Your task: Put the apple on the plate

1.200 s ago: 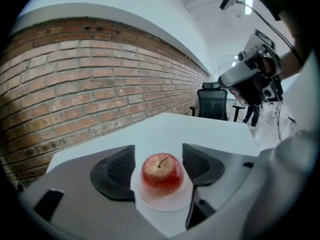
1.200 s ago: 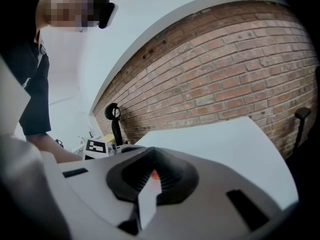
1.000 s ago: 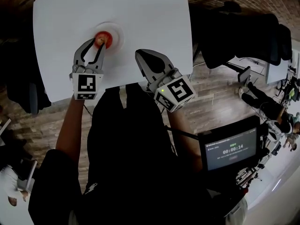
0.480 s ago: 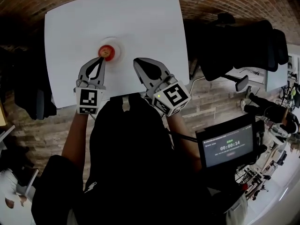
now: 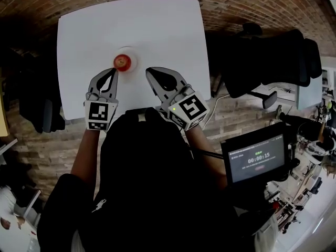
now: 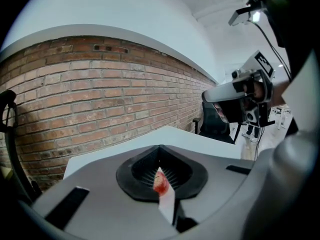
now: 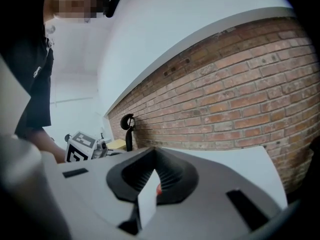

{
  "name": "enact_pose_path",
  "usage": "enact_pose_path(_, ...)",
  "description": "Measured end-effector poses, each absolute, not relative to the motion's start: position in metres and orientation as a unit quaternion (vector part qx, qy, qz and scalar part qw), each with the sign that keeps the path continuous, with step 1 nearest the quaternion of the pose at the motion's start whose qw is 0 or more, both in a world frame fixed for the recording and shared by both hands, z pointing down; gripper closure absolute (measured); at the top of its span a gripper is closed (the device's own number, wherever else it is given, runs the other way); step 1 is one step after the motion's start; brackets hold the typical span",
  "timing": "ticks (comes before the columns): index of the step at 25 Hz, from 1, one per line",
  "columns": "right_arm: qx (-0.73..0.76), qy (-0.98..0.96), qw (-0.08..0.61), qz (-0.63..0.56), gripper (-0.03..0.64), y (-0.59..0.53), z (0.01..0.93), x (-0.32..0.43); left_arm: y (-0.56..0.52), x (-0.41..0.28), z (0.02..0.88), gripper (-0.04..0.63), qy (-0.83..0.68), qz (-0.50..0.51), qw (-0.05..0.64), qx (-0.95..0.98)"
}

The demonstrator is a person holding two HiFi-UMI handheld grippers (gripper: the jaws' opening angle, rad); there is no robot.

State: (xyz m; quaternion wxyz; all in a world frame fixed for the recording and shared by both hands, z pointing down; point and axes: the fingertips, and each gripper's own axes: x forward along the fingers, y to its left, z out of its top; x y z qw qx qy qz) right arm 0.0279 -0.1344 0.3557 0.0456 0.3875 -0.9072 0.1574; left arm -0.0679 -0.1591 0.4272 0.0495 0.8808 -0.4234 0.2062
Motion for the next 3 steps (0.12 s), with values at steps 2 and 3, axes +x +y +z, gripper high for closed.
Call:
enact_pose_path(2, 0.388, -0.908, 0.045, 0.155, 0.614, -0.1315, 0.3522, 0.0276, -0.1541, -0.0698, 0.425, 0.589, -0.424, 0.208, 0.048, 0.88)
enact_pose_path(3, 0.388, -0.908, 0.044, 0.154, 0.614, -0.1301, 0.3505, 0.0278, -0.1517, -0.0705, 0.424, 0.589, -0.424, 0.209, 0.047, 0.88)
